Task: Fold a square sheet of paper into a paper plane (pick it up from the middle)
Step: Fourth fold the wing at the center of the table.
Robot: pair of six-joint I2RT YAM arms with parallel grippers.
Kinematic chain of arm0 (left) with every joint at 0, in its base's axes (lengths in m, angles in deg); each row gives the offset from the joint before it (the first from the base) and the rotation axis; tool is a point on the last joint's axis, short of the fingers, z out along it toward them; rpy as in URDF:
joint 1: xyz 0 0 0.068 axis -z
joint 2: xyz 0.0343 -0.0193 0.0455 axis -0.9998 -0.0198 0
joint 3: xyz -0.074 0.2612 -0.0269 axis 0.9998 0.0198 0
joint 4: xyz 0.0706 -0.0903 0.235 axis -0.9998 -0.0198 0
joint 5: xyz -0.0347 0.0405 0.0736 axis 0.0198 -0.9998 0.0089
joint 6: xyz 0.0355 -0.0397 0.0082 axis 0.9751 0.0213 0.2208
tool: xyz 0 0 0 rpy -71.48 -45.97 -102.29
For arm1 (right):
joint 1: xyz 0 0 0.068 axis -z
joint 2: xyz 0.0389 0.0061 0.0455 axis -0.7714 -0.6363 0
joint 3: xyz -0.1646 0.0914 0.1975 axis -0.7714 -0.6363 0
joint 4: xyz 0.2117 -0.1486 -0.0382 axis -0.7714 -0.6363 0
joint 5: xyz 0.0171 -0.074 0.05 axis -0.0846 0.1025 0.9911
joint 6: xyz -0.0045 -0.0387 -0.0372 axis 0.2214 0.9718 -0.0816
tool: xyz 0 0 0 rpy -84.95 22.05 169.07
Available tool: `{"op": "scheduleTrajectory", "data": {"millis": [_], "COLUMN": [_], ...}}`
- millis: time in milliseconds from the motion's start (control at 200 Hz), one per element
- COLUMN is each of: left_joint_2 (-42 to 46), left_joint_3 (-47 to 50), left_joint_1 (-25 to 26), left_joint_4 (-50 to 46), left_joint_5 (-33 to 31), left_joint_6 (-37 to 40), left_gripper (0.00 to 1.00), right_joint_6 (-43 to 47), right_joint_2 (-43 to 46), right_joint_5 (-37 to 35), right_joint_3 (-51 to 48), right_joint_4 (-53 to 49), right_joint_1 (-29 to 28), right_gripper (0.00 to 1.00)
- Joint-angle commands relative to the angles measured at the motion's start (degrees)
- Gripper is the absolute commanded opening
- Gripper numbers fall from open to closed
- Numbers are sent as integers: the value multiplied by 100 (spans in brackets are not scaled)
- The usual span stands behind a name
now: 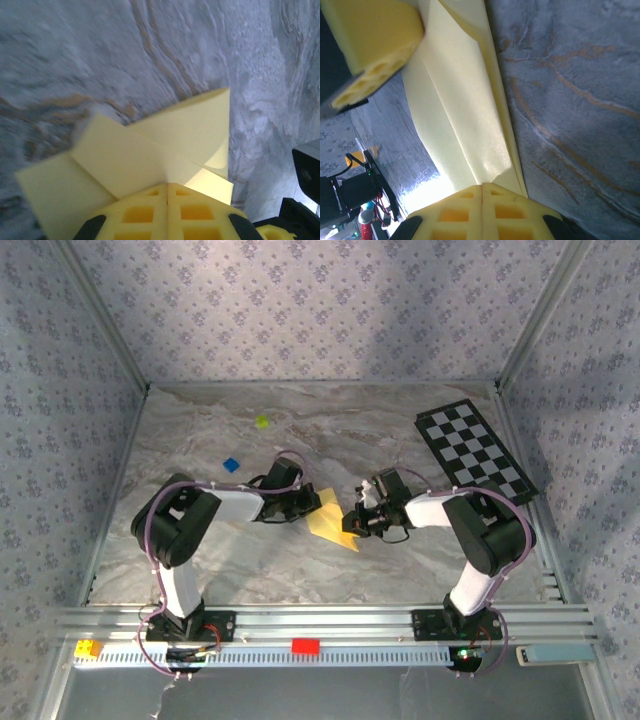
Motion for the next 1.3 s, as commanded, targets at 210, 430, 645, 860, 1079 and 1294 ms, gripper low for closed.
{"op": "scheduleTrajectory", "data": {"millis": [210,430,645,860,1079,1294], "left_joint_2": [16,753,746,168,-91,-135], "left_joint_3": [-259,-385,-512,-471,-321,8], "left_joint_1": [-689,-393,127,265,260,245], "left_joint_4": [-948,-1008,-1155,-775,-592,-196], "left_joint_5": [-325,-339,-685,-538,-467,-367], "left_joint_6": [570,487,550,340,196,106], "left_gripper": [0,0,1,0,0,0], "right_joint_6": [45,-17,-26,-26,-72,-26], "right_joint_2": [-205,-78,-58,-23,223,341], "right_joint_5": [-529,-542,-564,-545,-283,-304], "right_joint_3": [-269,-246,-221,-166,198,743], "right_joint_4": [-753,-718,-763,-797,-828,-937], "right_joint_1": [13,-14,-29,-49,-108,-403], "right_gripper": [0,0,0,0,0,1]}}
